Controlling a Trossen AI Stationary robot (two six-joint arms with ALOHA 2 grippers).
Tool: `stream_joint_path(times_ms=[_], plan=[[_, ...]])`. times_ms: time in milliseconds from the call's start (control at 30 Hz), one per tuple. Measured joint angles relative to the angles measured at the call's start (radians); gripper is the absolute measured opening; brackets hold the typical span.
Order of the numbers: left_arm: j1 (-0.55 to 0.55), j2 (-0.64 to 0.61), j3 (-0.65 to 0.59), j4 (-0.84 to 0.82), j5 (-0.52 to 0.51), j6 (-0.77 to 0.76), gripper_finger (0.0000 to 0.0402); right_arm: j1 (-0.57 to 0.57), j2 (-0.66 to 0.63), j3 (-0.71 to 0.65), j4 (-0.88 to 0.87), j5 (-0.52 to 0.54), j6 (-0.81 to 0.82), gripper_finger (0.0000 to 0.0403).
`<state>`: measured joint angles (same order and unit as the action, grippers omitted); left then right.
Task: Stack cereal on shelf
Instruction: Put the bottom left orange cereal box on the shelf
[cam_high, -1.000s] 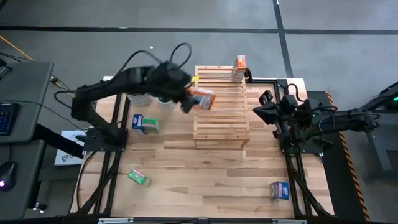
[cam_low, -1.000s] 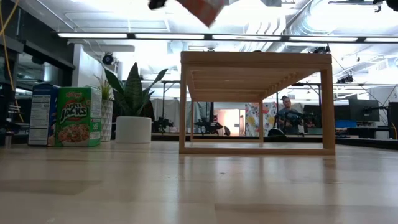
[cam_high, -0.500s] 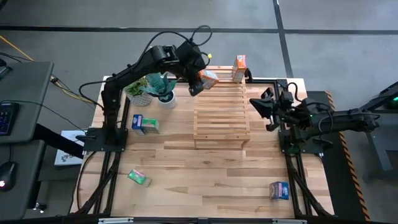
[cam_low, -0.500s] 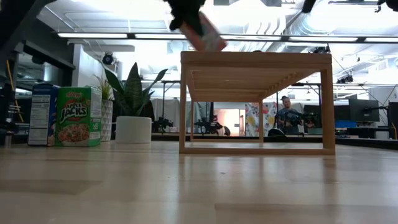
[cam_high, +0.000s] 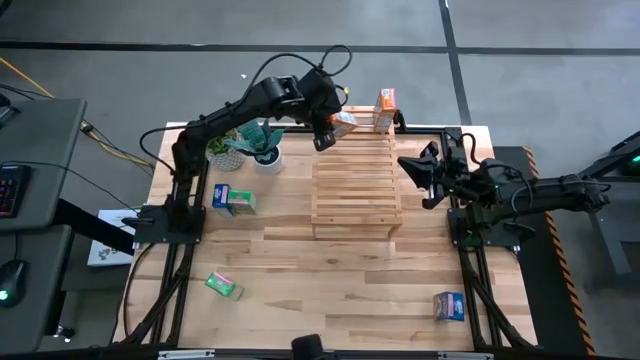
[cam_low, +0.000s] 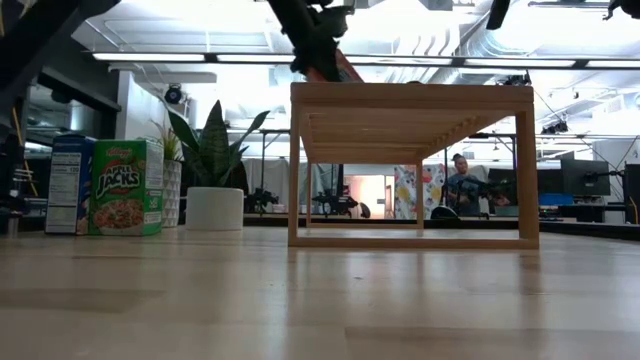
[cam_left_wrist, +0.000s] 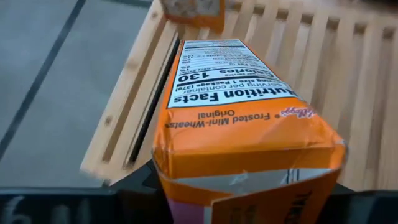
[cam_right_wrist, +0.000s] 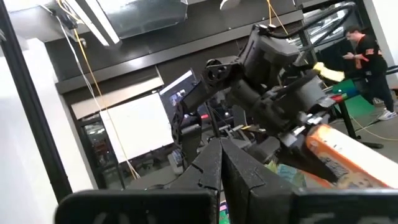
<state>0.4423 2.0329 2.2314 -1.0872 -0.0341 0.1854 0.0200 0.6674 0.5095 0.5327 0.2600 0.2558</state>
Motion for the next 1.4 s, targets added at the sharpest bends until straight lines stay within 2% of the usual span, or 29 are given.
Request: stream_joint_path(times_ms=[167, 433, 567, 667, 767, 867, 933, 1033, 1133, 1267, 1400], plan=[[-0.01, 0.019, 0.002, 0.088, 0.058, -0.016, 0.0157, 0.0, 0.0, 0.0, 0.0, 0.0, 0.001, 0.0], [-0.025, 0.028, 0.0, 0.072, 0.066, 0.03, 0.0157, 0.0, 0.0, 0.0, 0.002, 0.0, 0.007, 0.0], [-0.025, 0.042, 0.0, 0.059, 0.067, 0.03, 0.0157, 0.0, 0.01, 0.0, -0.005, 0.008, 0.059, 0.0], [-0.028, 0.043, 0.0, 0.055, 0.072, 0.034, 0.0157, 0.0, 0.046, 0.0, -0.008, 0.068, 0.083, 0.0], [-0.034, 0.041, 0.0, 0.05, 0.078, 0.035, 0.0157, 0.0, 0.102, 0.041, -0.077, 0.242, 0.131, 0.0], [-0.034, 0.04, 0.0, 0.021, 0.085, 0.04, 0.0157, -0.019, 0.183, 0.156, -0.268, 0.364, 0.147, 0.0], [-0.041, 0.044, 0.001, 0.005, 0.093, 0.057, 0.0157, -0.048, 0.243, 0.249, -0.452, 0.392, 0.174, 0.0], [-0.049, 0.05, 0.0, -0.011, 0.103, 0.06, 0.0157, -0.113, 0.316, 0.372, -0.685, 0.362, 0.22, 0.0], [-0.061, 0.05, 0.0, -0.001, 0.106, 0.061, 0.0157, -0.177, 0.374, 0.436, -0.806, 0.283, 0.244, 0.0], [-0.069, 0.051, 0.0, -0.002, 0.116, 0.061, 0.0157, -0.261, 0.43, 0.451, -0.821, 0.152, 0.275, 0.0], [-0.076, 0.051, 0.0, 0.004, 0.114, 0.062, 0.0157, -0.317, 0.48, 0.451, -0.822, 0.073, 0.292, 0.0]])
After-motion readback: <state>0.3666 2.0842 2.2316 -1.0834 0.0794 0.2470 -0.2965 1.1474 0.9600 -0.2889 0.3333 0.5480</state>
